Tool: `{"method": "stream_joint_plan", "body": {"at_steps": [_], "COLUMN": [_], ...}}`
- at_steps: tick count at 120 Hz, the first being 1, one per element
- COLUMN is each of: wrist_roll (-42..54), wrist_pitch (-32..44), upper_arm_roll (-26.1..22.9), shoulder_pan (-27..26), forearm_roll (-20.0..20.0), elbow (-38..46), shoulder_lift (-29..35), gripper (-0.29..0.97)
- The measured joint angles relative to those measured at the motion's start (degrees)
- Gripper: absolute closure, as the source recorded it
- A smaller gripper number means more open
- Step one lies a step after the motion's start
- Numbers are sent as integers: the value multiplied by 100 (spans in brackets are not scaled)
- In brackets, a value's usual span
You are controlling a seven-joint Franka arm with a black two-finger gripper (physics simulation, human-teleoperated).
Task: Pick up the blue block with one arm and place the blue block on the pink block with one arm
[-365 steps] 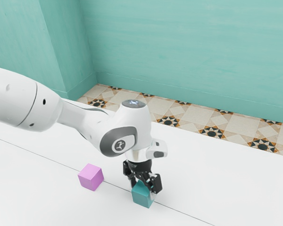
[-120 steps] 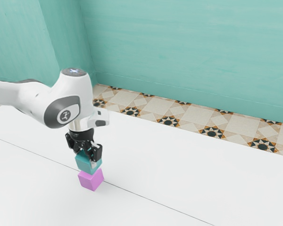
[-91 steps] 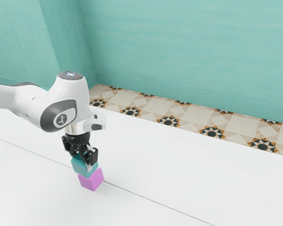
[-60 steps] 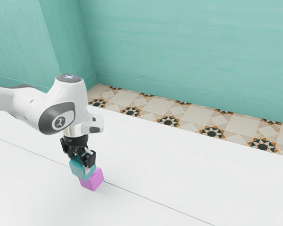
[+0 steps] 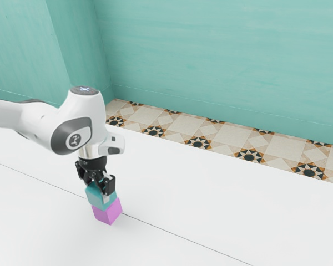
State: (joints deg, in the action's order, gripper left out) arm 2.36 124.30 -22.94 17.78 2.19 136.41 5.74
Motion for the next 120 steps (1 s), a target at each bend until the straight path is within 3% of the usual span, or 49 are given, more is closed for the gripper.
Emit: {"method": "stream_joint_plan", "body": {"at_steps": [55,86,120], "wrist_roll": [82,179,281], "wrist_pitch": [2,-12,-584], "upper_arm_roll": [-1,-22,-51], "shoulder_pan": [75,80,64], "forearm_roll": [10,-59,-90], "elbow": [-103,-138,-835], "shoulder_lift": [-128,-121,482], "gripper": [40,14,4]}}
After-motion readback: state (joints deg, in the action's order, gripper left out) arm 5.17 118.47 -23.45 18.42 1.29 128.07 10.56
